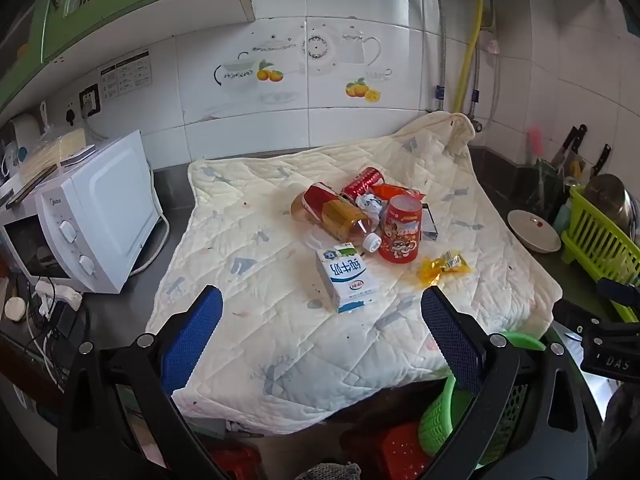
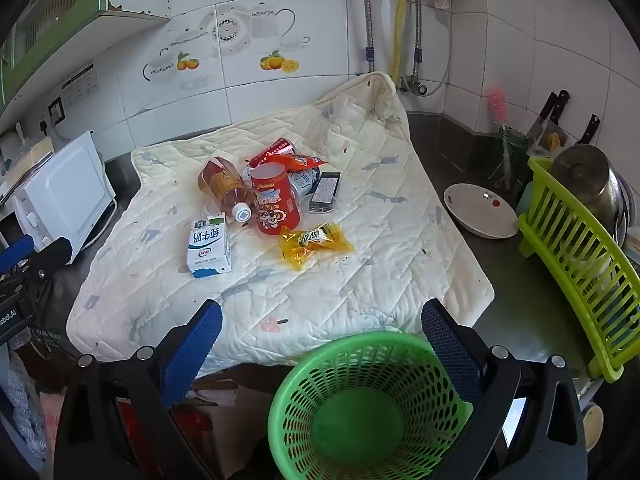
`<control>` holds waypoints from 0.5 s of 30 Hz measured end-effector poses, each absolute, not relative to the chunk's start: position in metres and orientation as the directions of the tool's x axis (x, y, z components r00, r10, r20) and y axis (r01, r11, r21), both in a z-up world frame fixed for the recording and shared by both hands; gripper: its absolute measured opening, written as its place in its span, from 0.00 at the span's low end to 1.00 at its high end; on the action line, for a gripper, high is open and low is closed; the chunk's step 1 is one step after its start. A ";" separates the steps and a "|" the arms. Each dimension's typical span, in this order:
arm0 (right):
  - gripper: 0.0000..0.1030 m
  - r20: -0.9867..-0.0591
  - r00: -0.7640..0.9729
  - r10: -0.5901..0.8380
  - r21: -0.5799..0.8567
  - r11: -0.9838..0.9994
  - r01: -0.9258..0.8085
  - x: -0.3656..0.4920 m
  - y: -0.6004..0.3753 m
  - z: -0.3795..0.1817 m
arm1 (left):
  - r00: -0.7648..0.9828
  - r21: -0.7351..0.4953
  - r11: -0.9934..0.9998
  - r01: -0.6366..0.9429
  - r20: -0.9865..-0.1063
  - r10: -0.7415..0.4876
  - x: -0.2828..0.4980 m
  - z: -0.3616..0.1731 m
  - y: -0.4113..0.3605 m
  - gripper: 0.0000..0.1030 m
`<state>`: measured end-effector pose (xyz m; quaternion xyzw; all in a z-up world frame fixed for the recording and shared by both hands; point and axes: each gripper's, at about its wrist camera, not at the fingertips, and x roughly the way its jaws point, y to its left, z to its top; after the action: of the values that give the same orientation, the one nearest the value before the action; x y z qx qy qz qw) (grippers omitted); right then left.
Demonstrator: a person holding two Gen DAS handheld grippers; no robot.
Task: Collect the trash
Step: 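Move the left tool toward the white milk carton on the cloth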
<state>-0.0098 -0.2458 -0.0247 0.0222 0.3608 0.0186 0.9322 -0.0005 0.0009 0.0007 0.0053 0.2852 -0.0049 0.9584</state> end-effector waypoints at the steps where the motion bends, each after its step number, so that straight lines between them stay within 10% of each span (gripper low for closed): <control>1: 0.94 -0.672 0.739 0.051 0.054 0.998 -0.020 -0.010 -0.245 -0.025 | 0.837 0.004 1.000 0.012 -0.546 -0.008 -0.001 0.001 0.001 0.95; 15: 0.94 -0.667 0.744 0.050 0.062 0.998 -0.012 -0.013 -0.246 -0.023 | 0.832 -0.014 1.000 0.022 -0.554 -0.026 0.003 -0.004 0.010 0.95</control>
<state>-0.0135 -0.2464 -0.0234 0.0267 0.3577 0.0165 0.9333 0.0026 0.0103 -0.0044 -0.0037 0.2894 -0.0125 0.9571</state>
